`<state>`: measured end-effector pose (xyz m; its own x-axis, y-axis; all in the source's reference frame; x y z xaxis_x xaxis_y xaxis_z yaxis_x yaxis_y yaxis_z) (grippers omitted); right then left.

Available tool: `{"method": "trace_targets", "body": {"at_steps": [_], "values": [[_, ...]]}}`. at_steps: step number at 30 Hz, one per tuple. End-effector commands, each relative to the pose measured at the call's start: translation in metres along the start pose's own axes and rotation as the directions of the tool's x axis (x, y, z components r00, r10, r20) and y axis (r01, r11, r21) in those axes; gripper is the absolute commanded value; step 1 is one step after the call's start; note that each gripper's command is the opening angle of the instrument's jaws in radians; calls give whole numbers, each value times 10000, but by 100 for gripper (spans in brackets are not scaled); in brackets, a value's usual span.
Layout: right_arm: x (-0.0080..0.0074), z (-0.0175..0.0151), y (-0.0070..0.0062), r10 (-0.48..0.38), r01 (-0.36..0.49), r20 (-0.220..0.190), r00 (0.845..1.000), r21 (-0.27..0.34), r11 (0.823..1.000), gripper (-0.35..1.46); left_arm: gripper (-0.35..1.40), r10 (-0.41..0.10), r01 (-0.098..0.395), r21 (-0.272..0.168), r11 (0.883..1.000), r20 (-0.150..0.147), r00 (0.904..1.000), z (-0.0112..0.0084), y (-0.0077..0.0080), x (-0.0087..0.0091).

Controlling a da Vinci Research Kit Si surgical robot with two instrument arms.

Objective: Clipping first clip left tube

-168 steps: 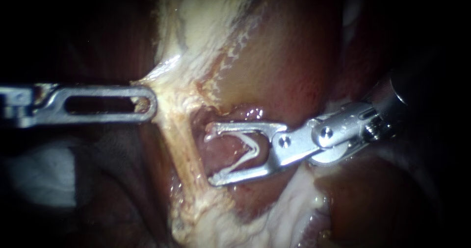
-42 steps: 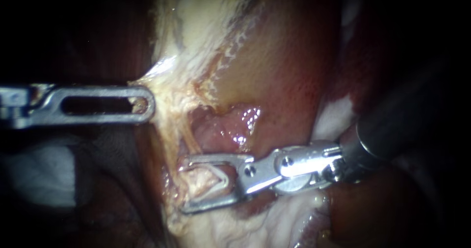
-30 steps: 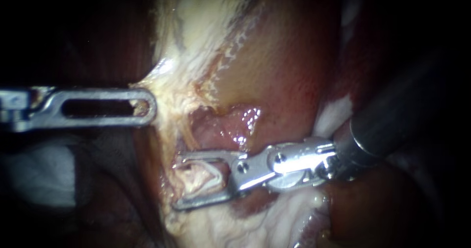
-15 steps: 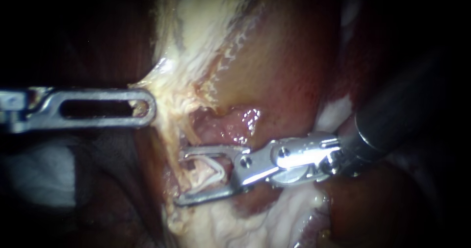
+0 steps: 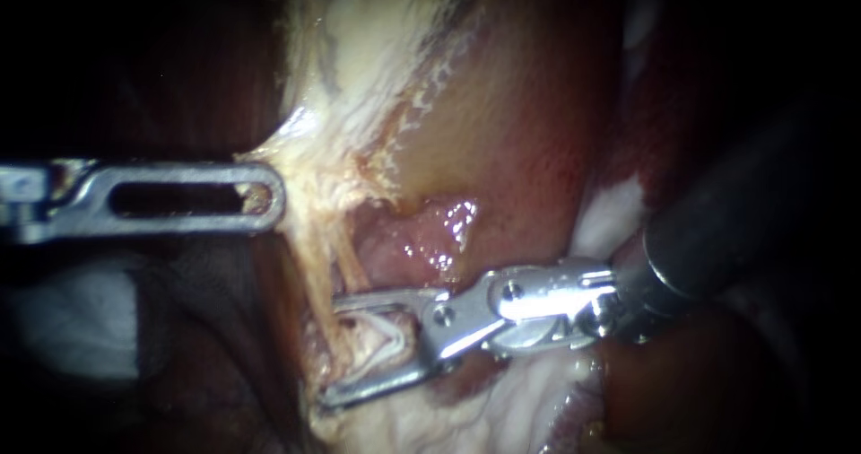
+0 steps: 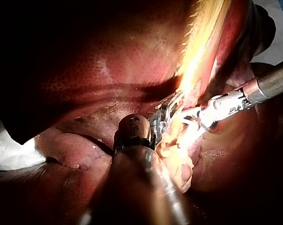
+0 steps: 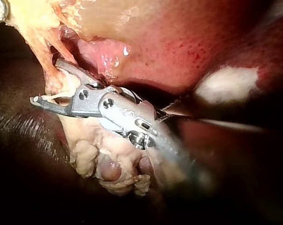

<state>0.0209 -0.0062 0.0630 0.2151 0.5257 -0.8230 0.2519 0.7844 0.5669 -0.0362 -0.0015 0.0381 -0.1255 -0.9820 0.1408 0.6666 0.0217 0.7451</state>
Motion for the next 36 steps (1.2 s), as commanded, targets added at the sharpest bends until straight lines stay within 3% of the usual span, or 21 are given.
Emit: {"method": "trace_targets", "body": {"at_steps": [1,9,20,31,33,36], "values": [[2,-1,-1,77,-77,-24,10000,126,9999,59,-35,3,-3,11,10000,-3,10000,0,0,0],[3,6,0,553,-542,-148,9984,703,9961,58,-35,5,-5,14,10000,-5,10000,1,1,0],[-2,35,1,901,-889,-134,9958,768,9931,57,-35,5,-5,12,10000,-3,10000,2,1,0],[1,33,2,1697,-1700,118,9854,282,9850,49,-35,6,-6,13,10000,-3,10000,2,1,0],[2,31,3,1770,-1773,139,9841,250,9838,31,-35,6,-6,13,10000,-3,10000,2,1,0],[0,25,2,1803,-1812,692,9812,68,9834,-35,-35,6,-6,13,10000,-3,10000,2,2,0]]}}
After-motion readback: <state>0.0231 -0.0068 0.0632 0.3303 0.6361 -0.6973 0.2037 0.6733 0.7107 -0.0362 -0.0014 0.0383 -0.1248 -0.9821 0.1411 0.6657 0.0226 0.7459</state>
